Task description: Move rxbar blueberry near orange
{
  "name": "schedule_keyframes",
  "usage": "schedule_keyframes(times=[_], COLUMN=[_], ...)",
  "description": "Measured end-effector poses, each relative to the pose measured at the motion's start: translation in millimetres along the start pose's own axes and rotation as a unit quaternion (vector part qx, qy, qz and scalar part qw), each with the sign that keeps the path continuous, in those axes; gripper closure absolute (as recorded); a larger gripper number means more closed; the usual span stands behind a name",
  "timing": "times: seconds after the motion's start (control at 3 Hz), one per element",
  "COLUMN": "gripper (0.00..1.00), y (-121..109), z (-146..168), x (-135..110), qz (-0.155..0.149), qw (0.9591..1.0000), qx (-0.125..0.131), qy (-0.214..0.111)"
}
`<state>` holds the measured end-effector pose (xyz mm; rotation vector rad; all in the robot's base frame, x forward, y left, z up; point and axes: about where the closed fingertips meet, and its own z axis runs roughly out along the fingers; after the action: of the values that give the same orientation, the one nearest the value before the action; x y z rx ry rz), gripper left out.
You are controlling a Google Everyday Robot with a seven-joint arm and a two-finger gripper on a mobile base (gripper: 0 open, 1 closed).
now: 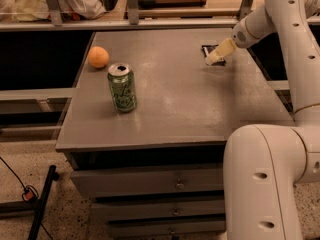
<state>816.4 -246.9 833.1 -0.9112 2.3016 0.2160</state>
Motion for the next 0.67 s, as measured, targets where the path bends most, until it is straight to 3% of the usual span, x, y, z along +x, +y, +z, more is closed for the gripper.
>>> schedule_keyframes(times=[0.67], gripper=[0.0], y=[-8.0], z=[11.7], x=[1.7], qz=[-0.002], qw=[0.9998], qx=[0.016], qy=[-0.01])
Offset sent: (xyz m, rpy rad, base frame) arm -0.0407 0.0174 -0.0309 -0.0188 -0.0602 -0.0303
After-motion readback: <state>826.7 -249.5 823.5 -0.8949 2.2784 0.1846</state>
